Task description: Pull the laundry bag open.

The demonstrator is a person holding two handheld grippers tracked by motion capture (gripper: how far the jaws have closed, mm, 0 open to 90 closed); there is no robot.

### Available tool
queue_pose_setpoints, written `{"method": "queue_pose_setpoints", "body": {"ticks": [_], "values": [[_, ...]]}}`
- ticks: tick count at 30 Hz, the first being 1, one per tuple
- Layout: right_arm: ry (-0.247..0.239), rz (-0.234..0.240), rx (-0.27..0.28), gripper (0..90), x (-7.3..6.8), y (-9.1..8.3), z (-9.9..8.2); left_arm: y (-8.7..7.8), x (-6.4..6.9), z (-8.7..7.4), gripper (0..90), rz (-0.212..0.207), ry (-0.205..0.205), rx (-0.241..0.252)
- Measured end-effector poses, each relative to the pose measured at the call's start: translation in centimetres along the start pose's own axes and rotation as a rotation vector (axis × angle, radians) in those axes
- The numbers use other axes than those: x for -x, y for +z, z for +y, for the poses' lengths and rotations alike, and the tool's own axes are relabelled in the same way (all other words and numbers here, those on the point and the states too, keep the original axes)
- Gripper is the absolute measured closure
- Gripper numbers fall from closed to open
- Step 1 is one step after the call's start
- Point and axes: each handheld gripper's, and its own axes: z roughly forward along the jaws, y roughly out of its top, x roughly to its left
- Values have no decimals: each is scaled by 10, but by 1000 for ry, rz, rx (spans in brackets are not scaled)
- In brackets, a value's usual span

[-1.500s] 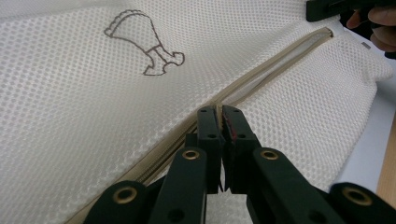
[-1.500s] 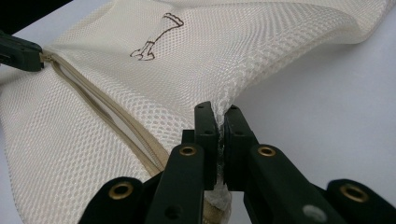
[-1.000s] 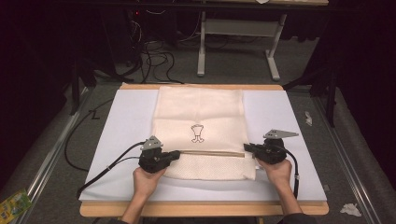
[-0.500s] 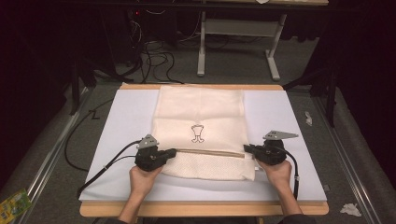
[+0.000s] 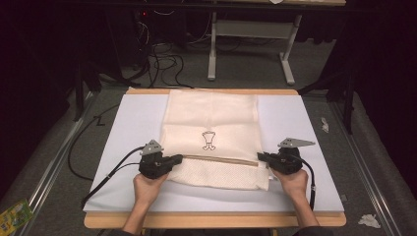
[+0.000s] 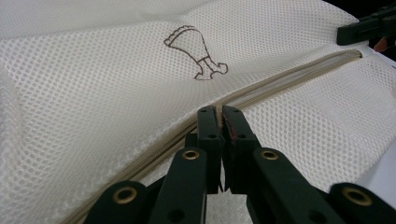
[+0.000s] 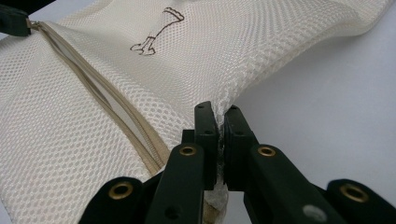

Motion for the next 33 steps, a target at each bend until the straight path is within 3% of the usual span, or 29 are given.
{"method": "queue_pose_setpoints", "body": {"ticks": [14,33], "values": [[8,0,6,877,2,-2,-2,-10,-7,0,870,26,-4,11],[13,-27,7,877,7,-6,0,-27,-21,-6,870,55,-40,38]]}}
